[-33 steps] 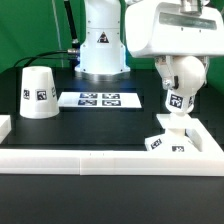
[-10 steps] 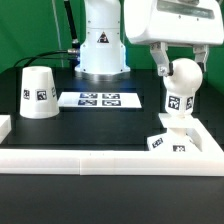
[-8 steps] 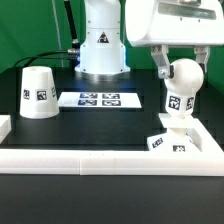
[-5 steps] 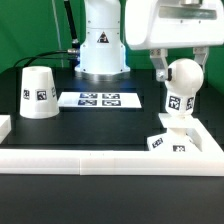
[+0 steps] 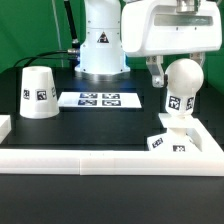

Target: Assemble lamp

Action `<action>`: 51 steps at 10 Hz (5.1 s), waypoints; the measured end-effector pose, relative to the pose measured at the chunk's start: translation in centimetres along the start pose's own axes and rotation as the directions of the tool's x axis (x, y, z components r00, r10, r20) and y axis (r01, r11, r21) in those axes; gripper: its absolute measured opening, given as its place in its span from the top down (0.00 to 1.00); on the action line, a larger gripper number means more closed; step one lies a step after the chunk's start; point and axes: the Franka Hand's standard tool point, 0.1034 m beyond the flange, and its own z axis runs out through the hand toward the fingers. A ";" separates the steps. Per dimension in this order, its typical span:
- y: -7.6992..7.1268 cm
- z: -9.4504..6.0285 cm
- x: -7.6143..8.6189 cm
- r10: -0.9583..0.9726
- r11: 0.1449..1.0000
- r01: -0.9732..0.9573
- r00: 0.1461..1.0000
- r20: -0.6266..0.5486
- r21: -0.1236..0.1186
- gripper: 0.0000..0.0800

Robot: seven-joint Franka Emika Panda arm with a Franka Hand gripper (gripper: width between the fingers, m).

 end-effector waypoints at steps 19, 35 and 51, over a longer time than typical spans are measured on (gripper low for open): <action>0.8 0.2 -0.1 0.842 0.539 -0.842 0.536 -0.059 0.043 0.28; -0.7 0.5 0.4 0.909 -0.407 -0.913 -0.403 0.102 0.019 0.27; 0.6 0.3 -0.3 0.742 0.663 -0.743 0.669 0.051 0.095 0.13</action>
Offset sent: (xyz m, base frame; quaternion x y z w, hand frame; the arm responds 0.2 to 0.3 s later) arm 0.0000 0.0000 0.0000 0.0000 0.0000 0.0000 1.0000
